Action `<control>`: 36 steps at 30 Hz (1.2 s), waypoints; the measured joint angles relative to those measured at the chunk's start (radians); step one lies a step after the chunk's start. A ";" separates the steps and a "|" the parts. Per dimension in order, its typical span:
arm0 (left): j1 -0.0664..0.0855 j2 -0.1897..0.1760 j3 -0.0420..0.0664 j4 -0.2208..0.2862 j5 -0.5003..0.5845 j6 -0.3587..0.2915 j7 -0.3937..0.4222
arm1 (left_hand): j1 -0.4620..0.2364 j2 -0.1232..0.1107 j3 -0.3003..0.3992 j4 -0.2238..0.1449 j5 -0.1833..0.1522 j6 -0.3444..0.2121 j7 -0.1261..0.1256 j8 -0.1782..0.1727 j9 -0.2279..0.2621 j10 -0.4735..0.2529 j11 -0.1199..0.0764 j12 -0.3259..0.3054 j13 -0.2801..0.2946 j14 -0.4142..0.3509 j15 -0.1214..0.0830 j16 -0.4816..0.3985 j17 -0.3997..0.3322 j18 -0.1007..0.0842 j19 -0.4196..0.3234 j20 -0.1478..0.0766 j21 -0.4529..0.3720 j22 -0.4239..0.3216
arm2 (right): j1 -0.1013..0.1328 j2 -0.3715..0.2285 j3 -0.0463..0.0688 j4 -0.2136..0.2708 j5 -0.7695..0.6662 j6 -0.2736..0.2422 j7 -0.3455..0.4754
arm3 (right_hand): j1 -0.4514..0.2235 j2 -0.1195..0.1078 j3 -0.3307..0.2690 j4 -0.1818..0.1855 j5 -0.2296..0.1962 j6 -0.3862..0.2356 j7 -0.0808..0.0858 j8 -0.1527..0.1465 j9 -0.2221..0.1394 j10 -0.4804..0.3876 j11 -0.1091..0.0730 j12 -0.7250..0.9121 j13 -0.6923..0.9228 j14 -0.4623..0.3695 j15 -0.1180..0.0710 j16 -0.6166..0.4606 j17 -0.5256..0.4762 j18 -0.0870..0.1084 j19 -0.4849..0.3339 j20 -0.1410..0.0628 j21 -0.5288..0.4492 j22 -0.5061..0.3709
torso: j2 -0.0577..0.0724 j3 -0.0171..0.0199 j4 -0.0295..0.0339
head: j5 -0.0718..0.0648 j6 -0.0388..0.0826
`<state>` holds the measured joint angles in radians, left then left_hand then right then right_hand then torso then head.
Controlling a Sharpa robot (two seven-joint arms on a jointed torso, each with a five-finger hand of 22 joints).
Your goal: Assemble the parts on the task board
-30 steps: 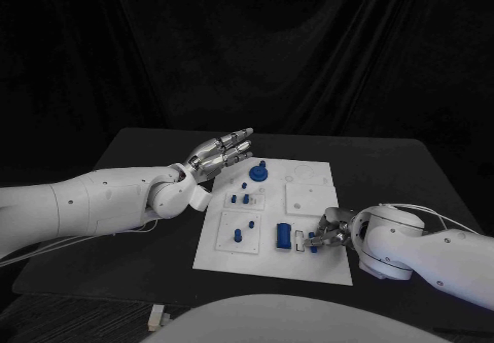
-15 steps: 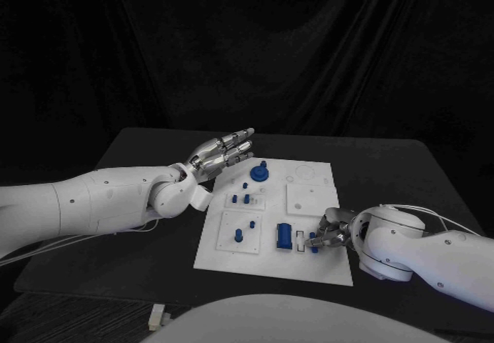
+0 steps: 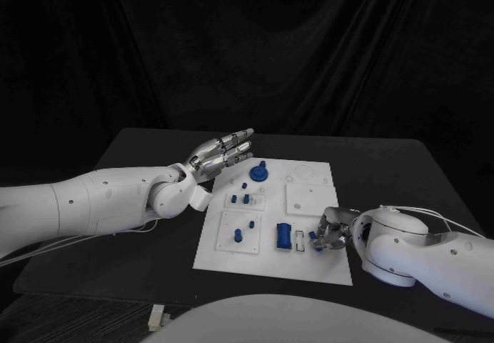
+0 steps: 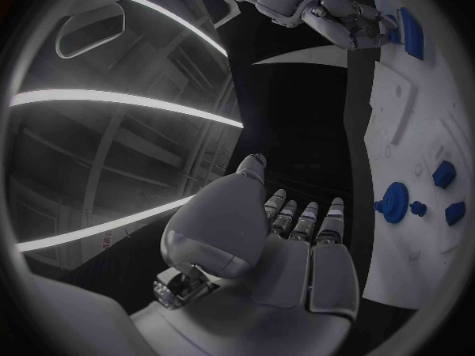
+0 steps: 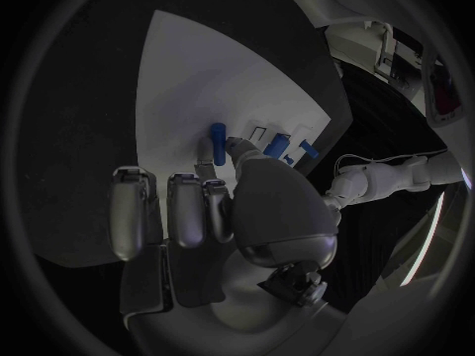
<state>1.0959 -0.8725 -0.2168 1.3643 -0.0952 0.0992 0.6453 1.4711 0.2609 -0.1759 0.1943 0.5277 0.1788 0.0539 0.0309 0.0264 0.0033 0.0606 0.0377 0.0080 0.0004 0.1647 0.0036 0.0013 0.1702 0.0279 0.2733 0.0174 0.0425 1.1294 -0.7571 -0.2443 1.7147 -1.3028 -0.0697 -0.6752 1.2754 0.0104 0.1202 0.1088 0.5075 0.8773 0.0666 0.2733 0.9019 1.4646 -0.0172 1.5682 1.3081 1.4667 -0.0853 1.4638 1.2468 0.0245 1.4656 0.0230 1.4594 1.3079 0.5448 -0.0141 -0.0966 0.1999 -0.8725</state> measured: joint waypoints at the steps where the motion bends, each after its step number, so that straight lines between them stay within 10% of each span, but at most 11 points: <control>1: 0.000 0.000 0.000 0.000 0.000 0.000 0.000 | 0.000 0.000 0.000 0.000 0.000 0.000 0.000 0.000 0.000 0.000 0.000 0.000 0.000 0.000 0.000 0.000 0.000 0.000 0.000 0.000 0.000 0.000 | 0.000 0.000 0.000 0.003 -0.013 0.002 0.000 | 0.004 -0.008 0.017 -0.009 0.010 0.004 0.004 -0.006 -0.016 0.001 0.004 0.000 0.000 -0.002 0.002 0.000 0.000 0.000 0.000 0.004 -0.001 0.000 | 0.000 0.0000 0.0000 | 0.000 0.000; 6: 0.000 0.000 0.000 0.000 0.000 0.001 -0.003 | 0.003 0.003 0.003 -0.003 0.004 -0.002 0.002 0.000 0.000 0.000 0.000 0.000 0.000 0.000 0.000 0.000 0.000 0.000 0.000 0.000 0.000 0.000 | 0.000 0.001 0.000 0.008 -0.067 0.011 0.000 | -0.009 -0.040 0.075 0.001 0.081 0.028 0.021 -0.047 -0.045 0.002 0.019 0.000 0.000 -0.001 0.017 0.000 -0.002 0.000 0.001 0.017 -0.001 0.000 | 0.000 0.0000 0.0009 | 0.000 0.000; 19: -0.001 0.003 0.000 0.000 0.000 0.002 -0.007 | 0.004 0.004 0.008 -0.008 0.008 -0.008 0.000 0.000 0.000 0.001 0.008 0.000 0.001 0.000 0.000 0.000 0.000 0.000 0.000 0.000 0.000 0.001 | 0.000 0.009 0.001 -0.001 -0.115 0.028 0.001 | -0.048 -0.080 0.172 -0.037 0.018 0.106 0.030 -0.129 -0.057 0.002 0.023 0.000 0.000 -0.003 0.021 0.000 -0.005 0.000 0.002 0.021 -0.005 0.000 | 0.001 -0.0001 0.0015 | 0.002 0.000; 30: -0.001 0.002 0.000 0.001 0.000 0.004 -0.010 | 0.008 0.008 0.019 -0.019 0.008 -0.013 -0.006 0.000 0.000 0.011 0.047 0.031 0.008 0.000 0.000 0.000 0.000 0.000 0.000 0.007 0.004 0.002 | -0.003 0.014 0.003 -0.014 -0.126 0.026 0.006 | -0.082 -0.072 0.196 -0.055 -0.021 0.163 0.023 -0.152 -0.057 0.004 0.025 0.000 0.000 0.000 0.025 -0.004 -0.010 0.000 0.000 0.025 -0.005 0.000 | 0.001 -0.0001 0.0012 | 0.006 0.000; 36: -0.001 0.001 0.000 0.001 0.000 0.005 -0.011 | 0.008 0.008 0.019 -0.019 0.008 -0.011 -0.008 0.000 0.000 0.011 0.047 0.031 0.007 0.000 0.000 0.000 0.000 0.000 0.000 0.007 0.004 0.002 | -0.005 0.002 0.002 -0.014 -0.114 0.002 0.015 | -0.091 -0.070 0.196 -0.055 0.027 0.192 0.018 -0.169 -0.060 0.004 0.025 0.000 0.000 0.000 0.025 -0.004 -0.011 0.000 0.000 0.025 -0.005 0.000 | 0.001 -0.0001 0.0012 | 0.010 0.000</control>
<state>1.0949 -0.8710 -0.2168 1.3656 -0.0952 0.1040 0.6339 1.4793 0.2691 -0.1566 0.1750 0.5355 0.1679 0.0464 0.0309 0.0262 0.0141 0.1075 0.0687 0.0155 0.0004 0.1646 0.0036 0.0009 0.1701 0.0280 0.2806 0.0212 0.0443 1.1243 -0.7549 -0.2423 1.7003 -1.4168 -0.0673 -0.6602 1.1847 -0.0592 0.3162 0.0535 0.5349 1.0690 0.0851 0.1046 0.8417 1.4686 0.0074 1.5682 1.3077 1.4668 -0.0604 1.4598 1.2360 0.0242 1.4651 0.0485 1.4543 1.3075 0.5453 -0.0142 -0.0955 0.2099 -0.8725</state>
